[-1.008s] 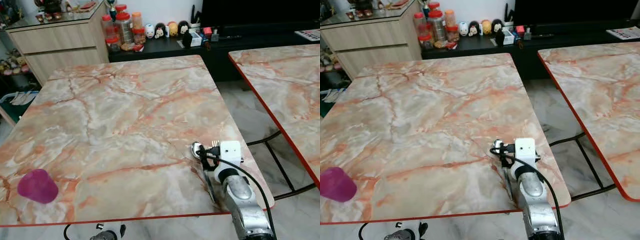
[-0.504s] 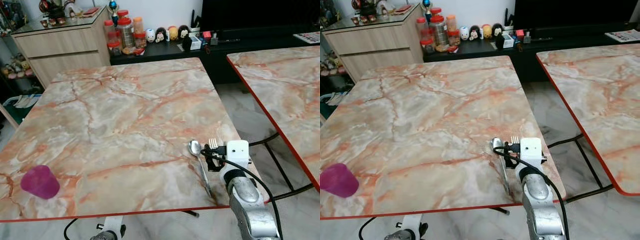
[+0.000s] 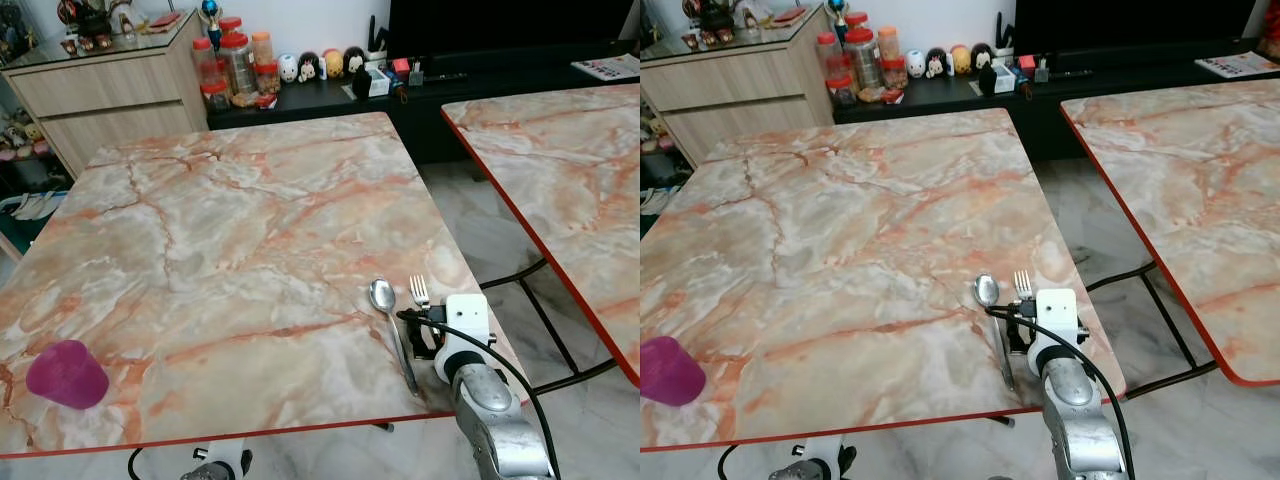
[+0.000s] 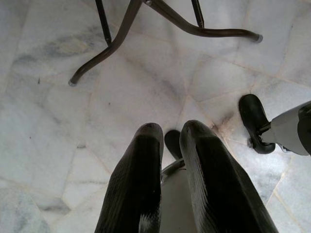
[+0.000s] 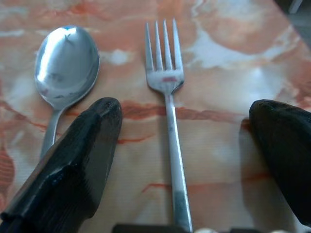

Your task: Setting the table

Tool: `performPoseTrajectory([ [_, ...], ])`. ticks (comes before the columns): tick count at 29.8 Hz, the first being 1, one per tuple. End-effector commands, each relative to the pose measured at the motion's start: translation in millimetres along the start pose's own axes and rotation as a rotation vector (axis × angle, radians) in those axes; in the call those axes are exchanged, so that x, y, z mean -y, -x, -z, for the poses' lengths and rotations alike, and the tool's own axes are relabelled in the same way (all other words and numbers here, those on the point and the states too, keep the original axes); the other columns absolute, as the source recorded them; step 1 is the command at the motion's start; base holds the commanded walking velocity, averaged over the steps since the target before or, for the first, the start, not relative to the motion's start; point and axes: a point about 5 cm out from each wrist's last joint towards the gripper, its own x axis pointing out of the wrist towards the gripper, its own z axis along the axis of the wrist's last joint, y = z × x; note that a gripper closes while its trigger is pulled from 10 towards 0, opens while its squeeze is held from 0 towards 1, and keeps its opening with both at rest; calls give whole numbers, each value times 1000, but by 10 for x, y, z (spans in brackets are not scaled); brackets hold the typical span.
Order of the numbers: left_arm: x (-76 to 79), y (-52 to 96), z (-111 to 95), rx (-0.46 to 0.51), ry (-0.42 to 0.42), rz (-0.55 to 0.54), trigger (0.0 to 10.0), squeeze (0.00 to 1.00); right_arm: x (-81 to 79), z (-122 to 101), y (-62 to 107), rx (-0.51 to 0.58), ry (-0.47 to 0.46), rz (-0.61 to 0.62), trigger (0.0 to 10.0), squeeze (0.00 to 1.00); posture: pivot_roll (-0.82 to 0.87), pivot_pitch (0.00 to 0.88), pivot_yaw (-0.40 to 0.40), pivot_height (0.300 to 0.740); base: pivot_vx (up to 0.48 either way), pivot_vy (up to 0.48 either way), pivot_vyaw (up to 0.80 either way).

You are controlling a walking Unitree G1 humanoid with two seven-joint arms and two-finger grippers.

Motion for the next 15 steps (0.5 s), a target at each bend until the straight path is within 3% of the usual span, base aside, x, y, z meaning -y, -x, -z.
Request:
performPoseTrajectory([
  [1,-16,8,52,-26,-2,-3,10000,0,-28,31,-16,-26,1,-7,10000,0,-262,0,88,740,0,0,0],
  [3,-12,8,52,-28,-2,-2,10000,0,-25,39,-25,-34,3,-8,9882,0,-262,0,88,740,0,0,0],
  [6,-9,7,55,-31,-2,0,10000,0,-39,45,-38,-43,8,-24,0,0,-259,0,87,740,0,0,0],
  [15,0,7,66,-40,-2,4,10000,0,-73,41,-52,-53,18,-41,0,0,-258,0,85,740,0,0,0],
])
